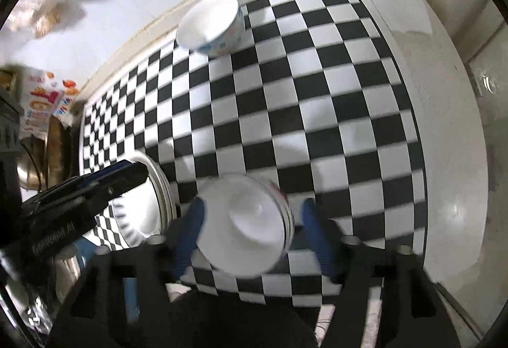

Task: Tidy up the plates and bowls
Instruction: 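Lift the three nested bowls with both grippers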

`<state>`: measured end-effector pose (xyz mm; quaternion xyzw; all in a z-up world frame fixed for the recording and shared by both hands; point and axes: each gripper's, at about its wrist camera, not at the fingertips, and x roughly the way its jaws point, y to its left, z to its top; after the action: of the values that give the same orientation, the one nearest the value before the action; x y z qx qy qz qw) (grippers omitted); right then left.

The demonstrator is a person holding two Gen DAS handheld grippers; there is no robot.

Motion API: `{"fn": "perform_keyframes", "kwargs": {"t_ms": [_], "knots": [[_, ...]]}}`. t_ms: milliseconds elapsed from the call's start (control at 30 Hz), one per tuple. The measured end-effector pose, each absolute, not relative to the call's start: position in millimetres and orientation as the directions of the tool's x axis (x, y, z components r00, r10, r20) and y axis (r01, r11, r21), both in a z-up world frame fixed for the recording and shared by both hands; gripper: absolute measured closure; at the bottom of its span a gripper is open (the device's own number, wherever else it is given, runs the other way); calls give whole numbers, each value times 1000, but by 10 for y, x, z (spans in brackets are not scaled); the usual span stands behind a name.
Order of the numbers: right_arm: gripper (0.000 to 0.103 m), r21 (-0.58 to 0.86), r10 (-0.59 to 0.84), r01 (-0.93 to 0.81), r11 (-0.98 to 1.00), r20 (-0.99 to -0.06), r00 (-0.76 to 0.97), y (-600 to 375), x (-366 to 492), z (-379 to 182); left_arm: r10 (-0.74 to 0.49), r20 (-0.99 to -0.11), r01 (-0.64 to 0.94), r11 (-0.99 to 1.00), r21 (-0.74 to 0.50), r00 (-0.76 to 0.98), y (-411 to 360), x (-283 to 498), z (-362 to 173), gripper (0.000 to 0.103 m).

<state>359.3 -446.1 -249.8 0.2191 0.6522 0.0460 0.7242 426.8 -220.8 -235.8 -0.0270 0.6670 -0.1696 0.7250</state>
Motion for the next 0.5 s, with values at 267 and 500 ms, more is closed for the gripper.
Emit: {"fn": "perform_keyframes", "kwargs": {"t_ms": [267,500], "knots": [[31,440,394,270,857,-895,209,-4727,4495,-2593,-304,-952,32,953,-303,33,-2016,5252,-2597,73],[31,425,385,262,867,-903,190,-4753,5401,-2878,-313,-950,-53,949,-312,-18,-2027,5852,-2894,73]]}}
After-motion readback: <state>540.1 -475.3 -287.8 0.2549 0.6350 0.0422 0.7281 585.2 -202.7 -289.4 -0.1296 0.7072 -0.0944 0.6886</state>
